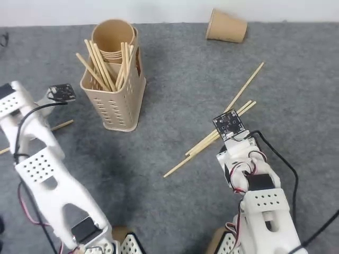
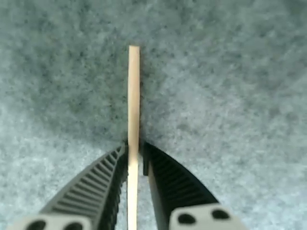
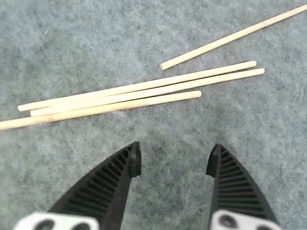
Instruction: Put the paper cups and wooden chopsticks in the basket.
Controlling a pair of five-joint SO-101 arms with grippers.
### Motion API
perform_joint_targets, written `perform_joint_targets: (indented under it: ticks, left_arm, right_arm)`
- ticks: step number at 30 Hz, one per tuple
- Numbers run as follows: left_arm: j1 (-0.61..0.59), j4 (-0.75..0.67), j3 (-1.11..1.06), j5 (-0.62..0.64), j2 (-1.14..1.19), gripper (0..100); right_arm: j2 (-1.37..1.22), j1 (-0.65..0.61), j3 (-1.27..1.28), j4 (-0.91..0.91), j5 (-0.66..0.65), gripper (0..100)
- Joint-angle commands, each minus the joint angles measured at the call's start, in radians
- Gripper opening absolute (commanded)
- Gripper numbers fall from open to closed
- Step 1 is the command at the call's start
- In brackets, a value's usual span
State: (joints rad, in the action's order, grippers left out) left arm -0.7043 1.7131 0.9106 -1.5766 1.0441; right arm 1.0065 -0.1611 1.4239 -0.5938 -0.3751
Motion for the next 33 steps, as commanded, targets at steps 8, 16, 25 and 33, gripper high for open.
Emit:
perform_joint_targets:
  ticks: [8,16,25,33]
  left_arm:
    - [0.009,-0.014,-0.007,0.003,-0.040,2]
    - [0.008,-0.032,-0.008,0.091,-0.037,16]
    - [0.020,-0.018,0.001,0.031,0.029,1]
    - [0.015,0.044,0.025,0.055,-0.057,1]
  right_arm:
    - [0.007,0.004,-0.005,0.015,-0.006,23.0]
    - [0.007,0.004,-0.005,0.010,-0.006,23.0]
    - [0.007,0.004,-0.005,0.010,-0.006,23.0]
    - [0.007,0.004,-0.005,0.010,-0.006,23.0]
